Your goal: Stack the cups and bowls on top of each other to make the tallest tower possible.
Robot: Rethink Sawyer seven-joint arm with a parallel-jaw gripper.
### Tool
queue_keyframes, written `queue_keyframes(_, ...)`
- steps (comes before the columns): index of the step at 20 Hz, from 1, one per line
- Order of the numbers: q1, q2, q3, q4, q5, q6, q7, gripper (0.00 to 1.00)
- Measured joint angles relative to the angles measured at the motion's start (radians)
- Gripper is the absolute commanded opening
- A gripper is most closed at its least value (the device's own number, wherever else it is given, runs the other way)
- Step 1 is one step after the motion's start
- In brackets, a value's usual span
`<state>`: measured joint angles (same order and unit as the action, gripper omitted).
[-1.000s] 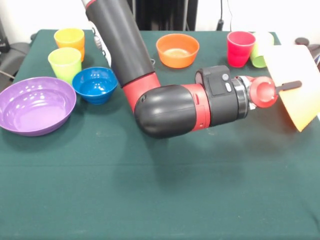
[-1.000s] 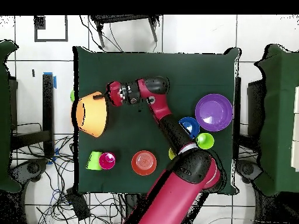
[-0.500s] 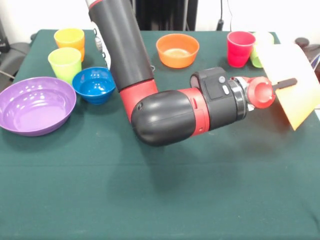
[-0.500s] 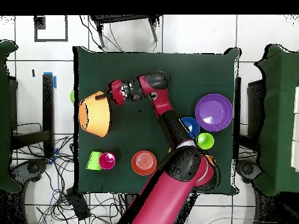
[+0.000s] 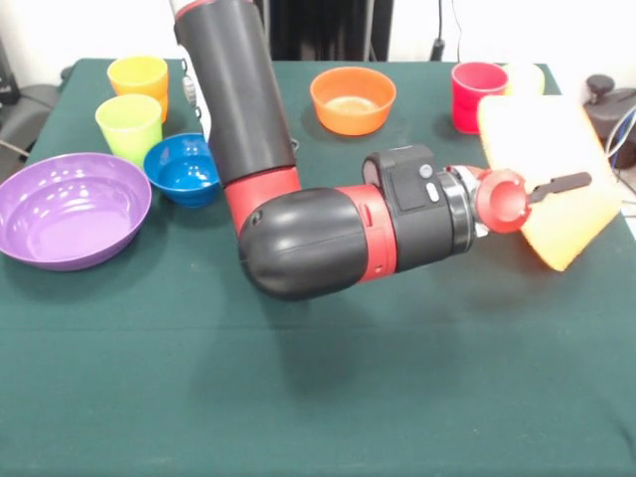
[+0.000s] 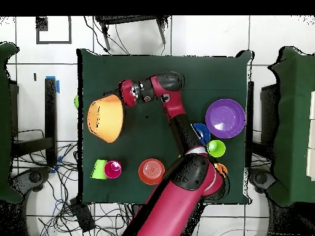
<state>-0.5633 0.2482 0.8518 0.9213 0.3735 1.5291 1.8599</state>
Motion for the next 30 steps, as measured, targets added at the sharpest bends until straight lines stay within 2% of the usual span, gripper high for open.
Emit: queue_keyframes(30,-0.004,-0.001,-0.042,-0.048,-0.013,0.0,0.0,1.0)
